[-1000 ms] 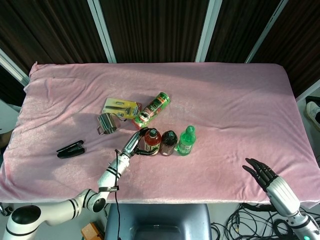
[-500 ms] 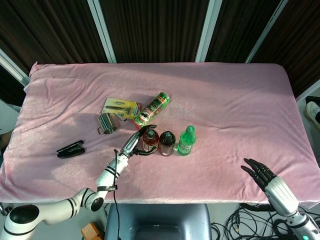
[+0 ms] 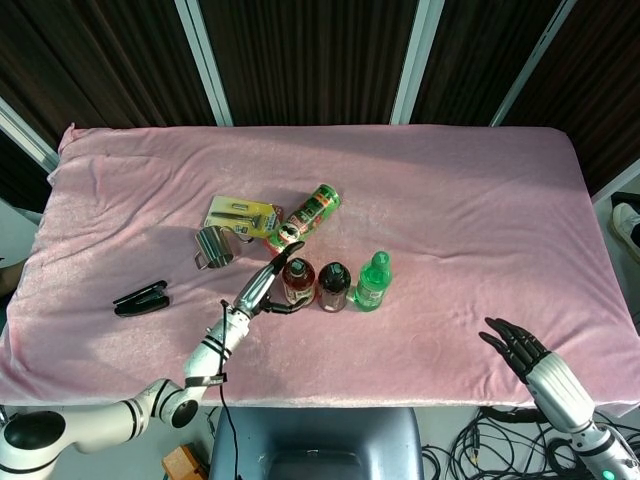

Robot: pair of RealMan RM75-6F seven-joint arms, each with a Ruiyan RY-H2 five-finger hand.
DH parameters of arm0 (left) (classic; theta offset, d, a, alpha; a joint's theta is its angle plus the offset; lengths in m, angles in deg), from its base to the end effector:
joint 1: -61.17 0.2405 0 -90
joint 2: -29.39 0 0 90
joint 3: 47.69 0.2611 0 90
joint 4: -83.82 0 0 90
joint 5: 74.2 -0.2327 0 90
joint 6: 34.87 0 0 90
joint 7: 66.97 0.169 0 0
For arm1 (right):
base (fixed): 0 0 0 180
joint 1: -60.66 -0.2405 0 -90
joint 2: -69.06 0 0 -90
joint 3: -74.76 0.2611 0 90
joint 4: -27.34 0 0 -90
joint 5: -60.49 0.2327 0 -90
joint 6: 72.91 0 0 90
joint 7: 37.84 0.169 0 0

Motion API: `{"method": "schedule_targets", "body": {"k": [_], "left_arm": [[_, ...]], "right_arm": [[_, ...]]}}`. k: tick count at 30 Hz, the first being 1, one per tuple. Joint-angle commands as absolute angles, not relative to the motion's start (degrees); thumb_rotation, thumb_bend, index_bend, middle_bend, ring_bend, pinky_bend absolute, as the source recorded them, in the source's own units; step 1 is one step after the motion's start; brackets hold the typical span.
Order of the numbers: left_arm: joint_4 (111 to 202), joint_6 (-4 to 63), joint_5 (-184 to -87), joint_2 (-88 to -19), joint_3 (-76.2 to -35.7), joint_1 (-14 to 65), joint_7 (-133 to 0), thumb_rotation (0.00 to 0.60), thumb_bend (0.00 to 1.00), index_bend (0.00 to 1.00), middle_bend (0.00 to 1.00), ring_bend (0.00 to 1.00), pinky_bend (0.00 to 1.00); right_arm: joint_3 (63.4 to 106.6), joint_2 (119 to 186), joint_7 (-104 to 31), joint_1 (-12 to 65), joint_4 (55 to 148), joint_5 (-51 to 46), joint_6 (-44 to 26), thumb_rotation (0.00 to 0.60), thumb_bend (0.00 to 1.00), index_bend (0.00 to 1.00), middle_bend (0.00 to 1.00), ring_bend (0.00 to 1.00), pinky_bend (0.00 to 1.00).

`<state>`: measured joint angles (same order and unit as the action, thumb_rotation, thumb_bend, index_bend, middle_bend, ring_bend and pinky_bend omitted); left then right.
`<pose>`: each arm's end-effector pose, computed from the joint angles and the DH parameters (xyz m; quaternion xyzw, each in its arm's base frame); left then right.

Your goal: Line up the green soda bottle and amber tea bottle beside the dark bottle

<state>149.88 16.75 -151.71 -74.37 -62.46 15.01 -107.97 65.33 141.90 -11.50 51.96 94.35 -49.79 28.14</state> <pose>-0.0988 0.3927 -0.1073 -0.5391 -0.6302 -0.5396 0.1450 -0.3194 -0.1699 0.1057 0.6973 -0.3501 0.5166 0.3527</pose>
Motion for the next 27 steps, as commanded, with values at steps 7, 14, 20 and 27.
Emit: {"method": "schedule_targets", "body": {"k": [7,14,20,27], "left_arm": [[159.1,23.8,-154.9,-63.1,-59.7,21.0,-104.9,0.6,0.3,0.0,0.0,0.0,0.0],[167.1,36.3,-163.6,-42.5,-49.2,32.9,-86.7,0.6,0.31,0.0,0.0,0.0,0.0],[175.4,53.4,-154.8,-36.8,-45.0,50.1,-57.4,0.6,0.33,0.0,0.0,0.0,0.0],[173.4,56.6,-156.8,-37.3,-45.0,53.6,-61.1,0.6,0.34,0.0,0.0,0.0,0.0]], "right_arm": [[65.2,141.8,-12.3,52.2,94.7,-50.2,28.6,0.6,0.1,0.0,0.0,0.0,0.26],[67.0,141.0,-18.0,54.2,96.3,-47.1,29.3,0.6,0.1,0.0,0.0,0.0,0.21],[71.8,135.8,-42.1,59.3,111.8,-30.5,22.8,0.6,0.1,0.0,0.0,0.0,0.06],[75.3,136.8,-48.3,61.5,117.4,-25.0,24.2,0.6,0.1,0.0,0.0,0.0,0.06]]}}
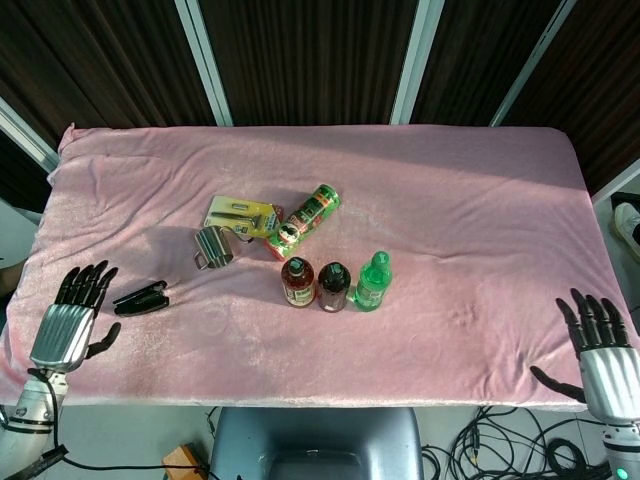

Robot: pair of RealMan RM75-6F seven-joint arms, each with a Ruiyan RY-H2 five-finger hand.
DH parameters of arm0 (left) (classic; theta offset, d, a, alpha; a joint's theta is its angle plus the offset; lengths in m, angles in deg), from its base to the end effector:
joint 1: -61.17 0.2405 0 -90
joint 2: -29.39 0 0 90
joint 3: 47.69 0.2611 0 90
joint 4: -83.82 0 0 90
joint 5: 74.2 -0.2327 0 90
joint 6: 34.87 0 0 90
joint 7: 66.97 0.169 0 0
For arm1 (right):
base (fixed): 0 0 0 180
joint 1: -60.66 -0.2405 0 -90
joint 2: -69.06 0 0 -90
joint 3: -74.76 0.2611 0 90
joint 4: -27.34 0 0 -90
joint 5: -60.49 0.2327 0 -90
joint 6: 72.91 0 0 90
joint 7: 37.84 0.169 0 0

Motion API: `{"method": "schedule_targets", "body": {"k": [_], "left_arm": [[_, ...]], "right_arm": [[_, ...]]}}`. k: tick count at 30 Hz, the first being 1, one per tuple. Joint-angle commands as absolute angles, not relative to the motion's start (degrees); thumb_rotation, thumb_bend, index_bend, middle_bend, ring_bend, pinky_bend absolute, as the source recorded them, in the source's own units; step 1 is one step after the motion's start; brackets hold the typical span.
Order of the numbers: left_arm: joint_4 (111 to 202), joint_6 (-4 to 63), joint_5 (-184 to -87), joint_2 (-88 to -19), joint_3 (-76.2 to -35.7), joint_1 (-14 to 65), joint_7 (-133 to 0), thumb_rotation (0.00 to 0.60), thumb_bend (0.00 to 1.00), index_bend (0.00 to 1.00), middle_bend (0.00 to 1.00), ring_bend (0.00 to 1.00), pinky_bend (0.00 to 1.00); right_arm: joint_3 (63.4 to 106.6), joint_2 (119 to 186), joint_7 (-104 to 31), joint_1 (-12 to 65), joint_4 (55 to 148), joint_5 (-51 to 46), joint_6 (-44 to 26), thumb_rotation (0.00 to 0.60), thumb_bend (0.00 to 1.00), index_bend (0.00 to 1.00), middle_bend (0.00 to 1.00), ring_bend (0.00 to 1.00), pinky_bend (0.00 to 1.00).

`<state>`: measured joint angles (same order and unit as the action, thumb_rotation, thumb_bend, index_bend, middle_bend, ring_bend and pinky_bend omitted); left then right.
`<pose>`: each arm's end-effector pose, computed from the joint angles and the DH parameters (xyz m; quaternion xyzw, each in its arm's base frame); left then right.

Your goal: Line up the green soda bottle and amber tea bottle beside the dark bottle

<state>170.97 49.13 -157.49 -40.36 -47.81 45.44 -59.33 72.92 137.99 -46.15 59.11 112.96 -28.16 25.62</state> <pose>-0.3022 0.2591 0.1086 -0.6504 -0.3183 -0.3790 0.5762 -0.3339 -0.1695 0.1437 0.5964 -0.2952 0.3697 0.6484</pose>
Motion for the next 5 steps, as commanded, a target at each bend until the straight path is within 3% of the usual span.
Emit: {"method": "schedule_targets", "body": {"k": [1,5], "left_arm": [[173.5,56.1,-156.6,-37.2,-45.2,53.5,-61.1,0.6,0.33,0.0,0.0,0.0,0.0],[173.7,55.0,-157.6,-37.4,-45.7,53.2,-60.6,0.6,0.34,0.0,0.0,0.0,0.0]], "right_arm": [[75.2,136.5,-47.9,61.5,117.3,-25.4,24.0,0.6,0.1,0.0,0.0,0.0,0.06],[74.9,136.0,-46.2,61.5,116.4,-26.9,23.3,0.6,0.1,0.0,0.0,0.0,0.06]]}}
